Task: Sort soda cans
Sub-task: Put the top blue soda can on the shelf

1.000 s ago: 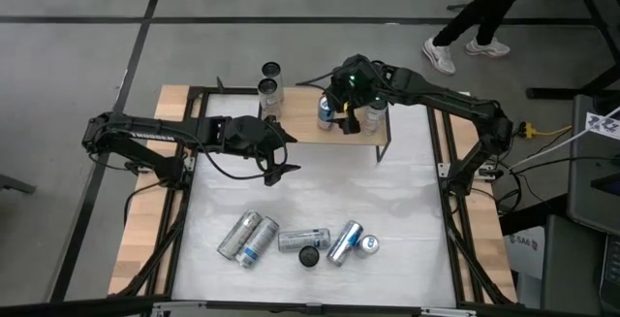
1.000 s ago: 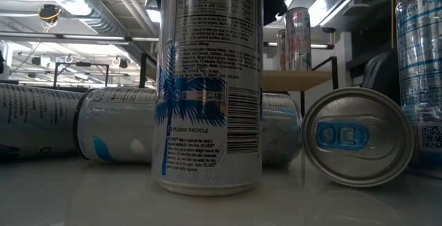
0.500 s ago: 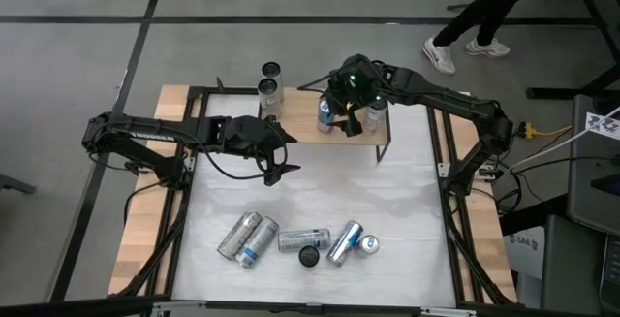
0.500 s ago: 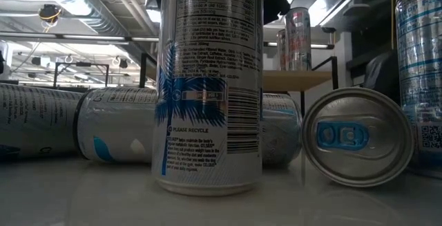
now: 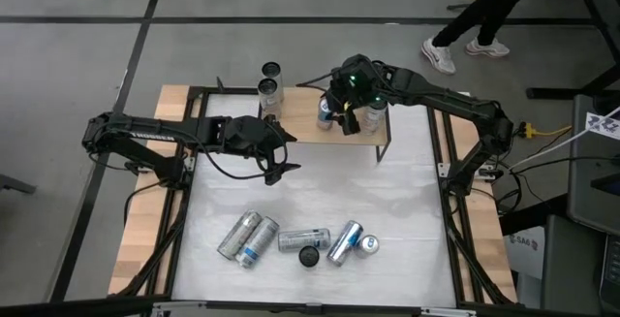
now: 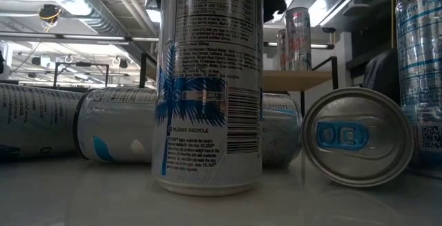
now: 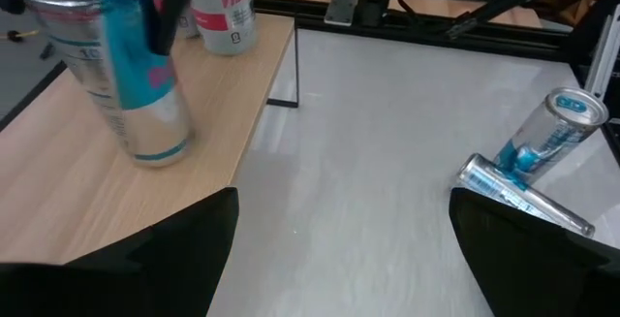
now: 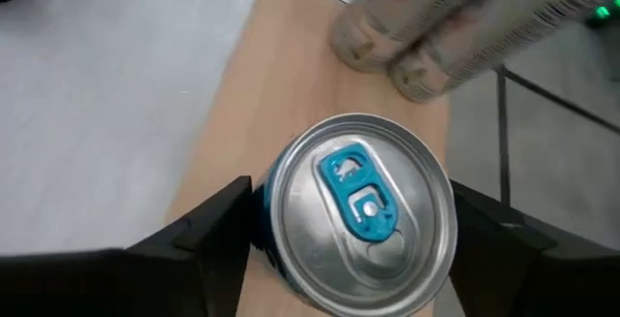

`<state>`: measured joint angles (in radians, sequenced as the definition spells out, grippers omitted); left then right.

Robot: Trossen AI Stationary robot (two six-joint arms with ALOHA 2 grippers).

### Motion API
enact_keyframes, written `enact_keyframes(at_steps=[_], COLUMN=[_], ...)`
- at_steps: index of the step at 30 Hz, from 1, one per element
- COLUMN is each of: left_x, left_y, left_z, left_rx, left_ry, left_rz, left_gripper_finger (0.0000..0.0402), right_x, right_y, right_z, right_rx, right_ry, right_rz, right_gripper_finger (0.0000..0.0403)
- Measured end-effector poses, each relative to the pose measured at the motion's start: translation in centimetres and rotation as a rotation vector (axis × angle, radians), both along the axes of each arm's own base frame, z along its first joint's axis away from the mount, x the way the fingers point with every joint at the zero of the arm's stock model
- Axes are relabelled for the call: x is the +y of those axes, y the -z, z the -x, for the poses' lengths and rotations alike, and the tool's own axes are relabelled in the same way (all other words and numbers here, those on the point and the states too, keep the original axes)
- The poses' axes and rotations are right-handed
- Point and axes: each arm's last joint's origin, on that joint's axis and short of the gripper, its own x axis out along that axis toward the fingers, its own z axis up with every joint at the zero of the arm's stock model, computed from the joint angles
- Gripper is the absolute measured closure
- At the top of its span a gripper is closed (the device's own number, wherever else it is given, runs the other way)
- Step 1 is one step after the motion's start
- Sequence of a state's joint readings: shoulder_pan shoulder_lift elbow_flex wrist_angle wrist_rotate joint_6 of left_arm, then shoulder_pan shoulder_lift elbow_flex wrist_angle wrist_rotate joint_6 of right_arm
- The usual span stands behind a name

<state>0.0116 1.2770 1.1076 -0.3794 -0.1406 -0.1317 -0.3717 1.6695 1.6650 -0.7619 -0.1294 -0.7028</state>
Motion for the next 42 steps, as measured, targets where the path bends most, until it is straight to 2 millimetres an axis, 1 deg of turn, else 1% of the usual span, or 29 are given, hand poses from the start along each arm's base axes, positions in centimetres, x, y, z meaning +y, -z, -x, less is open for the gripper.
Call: enact_keyframes(at_steps=[8, 16, 19, 22, 26, 30, 33, 42], left_x=[0.0, 0.0, 0.0, 0.0, 0.0, 0.0, 0.0, 0.0], left_y=[0.0, 0.0, 0.0, 0.0, 0.0, 0.0, 0.0, 0.0], left_z=[0.0, 0.0, 0.0, 0.0, 0.0, 0.0, 0.0, 0.0], left_rx=[0.000, 0.000, 0.000, 0.000, 0.000, 0.000, 0.000, 0.000], left_ry=[0.000, 0.000, 0.000, 0.000, 0.000, 0.000, 0.001, 0.001], left_rz=[0.000, 0.000, 0.000, 0.000, 0.000, -0.001, -0.002, -0.002], left_gripper_finger=[0.0035, 0.0035, 0.0035, 0.0035, 0.0035, 0.0035, 0.0035, 0.0035], right_x=[-0.5, -0.9, -1.6, -2.8, -4.2, -5.3, -5.7, -5.7], right_y=[-0.1, -0.1, -0.1, -0.1, -0.1, -0.1, -0.1, -0.1], right_z=[0.1, 0.2, 0.5, 1.0, 1.8, 2.3, 2.6, 2.6], right_rx=[0.010, 0.013, 0.002, -0.015, -0.040, -0.057, -0.058, -0.047], right_ry=[0.148, 0.202, 0.255, 0.313, 0.353, 0.385, 0.396, 0.396], right_rz=[0.044, 0.074, 0.040, -0.005, -0.080, -0.128, -0.132, -0.126], right_gripper_finger=[0.0136, 0.0140, 0.0140, 0.0141, 0.0141, 0.0141, 0.0141, 0.0141])
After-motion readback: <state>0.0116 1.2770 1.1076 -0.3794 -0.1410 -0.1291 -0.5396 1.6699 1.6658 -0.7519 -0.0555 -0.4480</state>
